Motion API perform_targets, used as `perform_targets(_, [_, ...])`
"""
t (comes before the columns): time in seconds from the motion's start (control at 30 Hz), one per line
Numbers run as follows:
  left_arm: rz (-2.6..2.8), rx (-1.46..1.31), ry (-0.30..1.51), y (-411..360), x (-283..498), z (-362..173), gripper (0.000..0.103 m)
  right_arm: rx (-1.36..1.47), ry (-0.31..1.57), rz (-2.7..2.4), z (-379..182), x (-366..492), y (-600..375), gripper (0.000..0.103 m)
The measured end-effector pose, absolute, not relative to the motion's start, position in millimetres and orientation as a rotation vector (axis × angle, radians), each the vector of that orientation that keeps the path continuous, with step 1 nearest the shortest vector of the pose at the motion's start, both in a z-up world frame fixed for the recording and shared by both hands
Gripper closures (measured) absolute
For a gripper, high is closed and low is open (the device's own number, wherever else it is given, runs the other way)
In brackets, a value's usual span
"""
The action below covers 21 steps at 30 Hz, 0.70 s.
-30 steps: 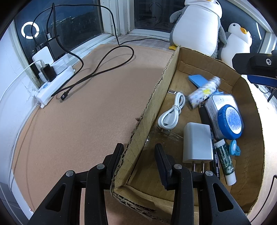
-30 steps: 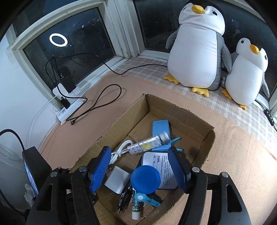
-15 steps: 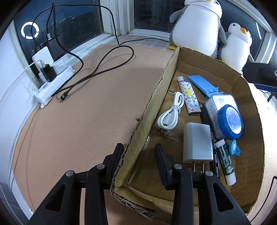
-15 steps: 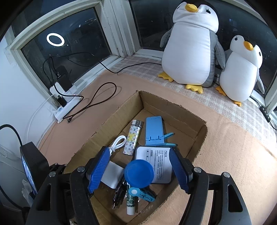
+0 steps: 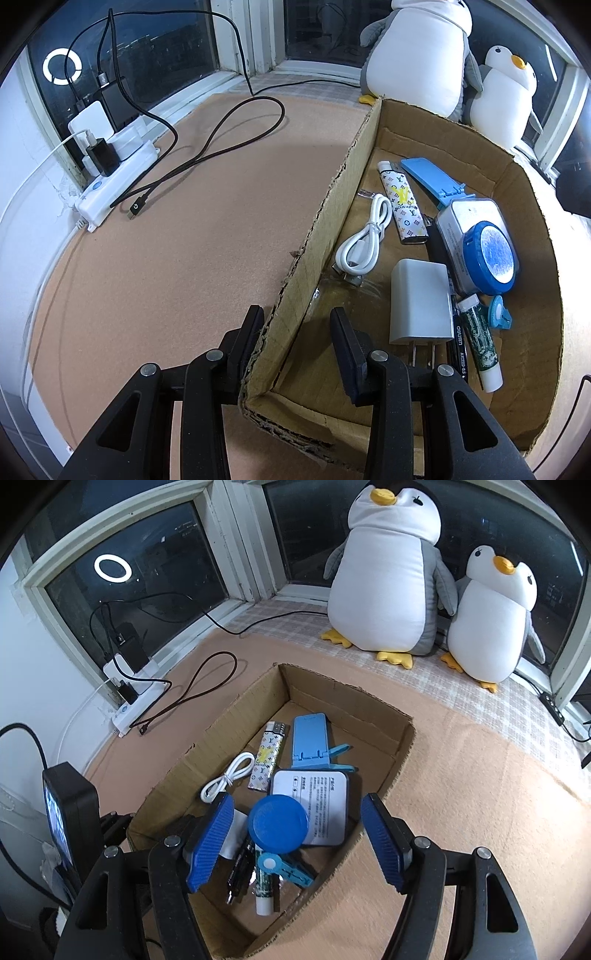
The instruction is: Organize rigid objects
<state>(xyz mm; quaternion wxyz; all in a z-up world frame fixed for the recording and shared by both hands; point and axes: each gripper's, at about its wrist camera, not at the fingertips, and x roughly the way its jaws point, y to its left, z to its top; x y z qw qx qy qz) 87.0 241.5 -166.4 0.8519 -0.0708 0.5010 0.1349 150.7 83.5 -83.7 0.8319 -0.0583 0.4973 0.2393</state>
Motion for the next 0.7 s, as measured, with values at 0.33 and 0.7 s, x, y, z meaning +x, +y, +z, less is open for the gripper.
perform_targets(0.33, [0.279, -0.105, 1.014, 235, 79, -148, 0.061, -0.099, 1.02, 0.466, -69, 133, 61, 0.035])
perform_targets(0.7, [0.21, -0.06, 0.941, 216, 63, -99, 0.044, -0.059, 0.978, 0.425, -42, 108, 37, 0.033])
